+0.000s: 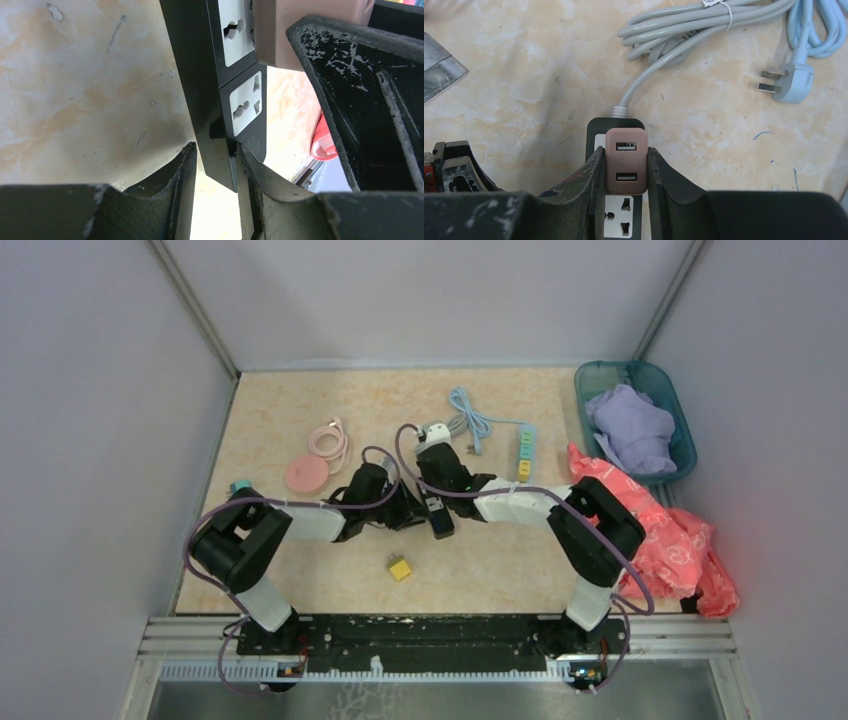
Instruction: Insert the plug
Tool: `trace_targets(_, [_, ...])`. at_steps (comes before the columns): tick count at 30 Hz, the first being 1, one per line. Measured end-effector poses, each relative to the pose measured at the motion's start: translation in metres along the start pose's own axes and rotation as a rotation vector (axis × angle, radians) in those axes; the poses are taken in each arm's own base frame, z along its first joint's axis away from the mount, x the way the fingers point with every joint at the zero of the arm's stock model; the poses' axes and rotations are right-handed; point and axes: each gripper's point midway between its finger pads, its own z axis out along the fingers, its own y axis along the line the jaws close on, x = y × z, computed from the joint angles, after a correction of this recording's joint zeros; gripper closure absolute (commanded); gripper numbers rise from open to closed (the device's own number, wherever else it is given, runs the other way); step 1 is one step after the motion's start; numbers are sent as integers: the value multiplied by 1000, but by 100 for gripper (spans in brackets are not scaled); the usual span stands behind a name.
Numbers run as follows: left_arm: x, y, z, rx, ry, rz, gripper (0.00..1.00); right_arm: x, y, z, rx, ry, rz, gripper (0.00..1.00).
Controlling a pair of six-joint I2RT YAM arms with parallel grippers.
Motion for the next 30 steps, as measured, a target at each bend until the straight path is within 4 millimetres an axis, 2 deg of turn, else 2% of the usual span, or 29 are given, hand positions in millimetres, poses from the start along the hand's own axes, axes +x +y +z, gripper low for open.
trace_targets(5, [-1, 0, 0, 3, -1, -2, 61, 1, 0, -1, 33, -16, -1, 100])
trace_targets(7, [-1, 0, 0, 4, 0, -3, 61, 8, -1, 1, 29, -19, 15, 100])
trace_targets(14, [-2, -2, -1, 13, 0, -2, 61, 8, -7, 2, -39, -61, 117, 100])
trace_targets(28, [-2, 9, -9, -33, -5, 3, 49, -1, 0, 1, 33, 7, 18, 100])
trace_targets(30, [-1, 11, -13, -40, -4, 3, 47, -1, 1, -1, 41, 7, 12, 96])
